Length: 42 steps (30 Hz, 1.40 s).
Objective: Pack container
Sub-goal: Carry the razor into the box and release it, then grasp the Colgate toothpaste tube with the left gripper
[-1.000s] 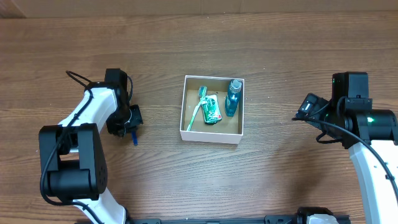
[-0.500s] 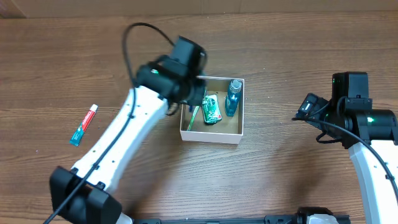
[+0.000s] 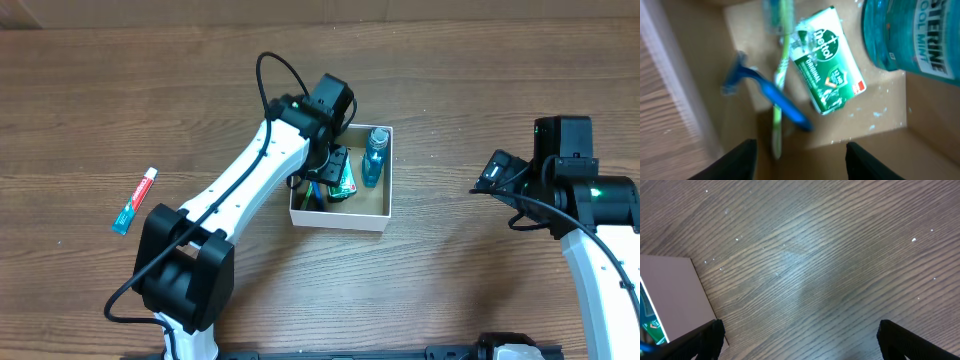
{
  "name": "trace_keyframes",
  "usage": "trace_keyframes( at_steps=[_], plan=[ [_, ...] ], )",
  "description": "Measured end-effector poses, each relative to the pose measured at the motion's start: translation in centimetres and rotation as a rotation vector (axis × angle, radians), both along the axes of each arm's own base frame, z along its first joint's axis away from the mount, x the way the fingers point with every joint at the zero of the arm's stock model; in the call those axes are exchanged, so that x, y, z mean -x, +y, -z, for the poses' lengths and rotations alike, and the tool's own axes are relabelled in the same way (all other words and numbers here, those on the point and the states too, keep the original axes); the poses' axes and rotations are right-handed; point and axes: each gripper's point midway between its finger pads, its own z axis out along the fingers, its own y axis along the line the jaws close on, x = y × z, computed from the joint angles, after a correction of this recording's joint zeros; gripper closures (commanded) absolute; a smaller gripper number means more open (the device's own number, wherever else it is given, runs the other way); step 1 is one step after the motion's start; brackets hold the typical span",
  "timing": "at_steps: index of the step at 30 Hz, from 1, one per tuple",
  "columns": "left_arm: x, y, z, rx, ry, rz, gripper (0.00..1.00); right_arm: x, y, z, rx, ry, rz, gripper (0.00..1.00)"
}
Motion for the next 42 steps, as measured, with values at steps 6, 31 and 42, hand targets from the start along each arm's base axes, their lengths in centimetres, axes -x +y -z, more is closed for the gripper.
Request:
trace_keyframes(
  at_steps=[6,31,42],
  plan=[
    [-1.3,5.2,-12.1,-0.105,-0.251,-0.074,0.17,0.0,0.0,0.0,0.000,0.000,0.000,0.00],
    [1.0,37.0,3.7,-0.168,-0.010,-0.680,0.00,-0.1,0.0,0.0,0.000,-0.004,0.000,0.00],
    [1.3,36.4,9.8,-0.139,0.130,-0.654,0.02,-0.1,0.0,0.0,0.000,-0.004,0.000,0.00]
  ],
)
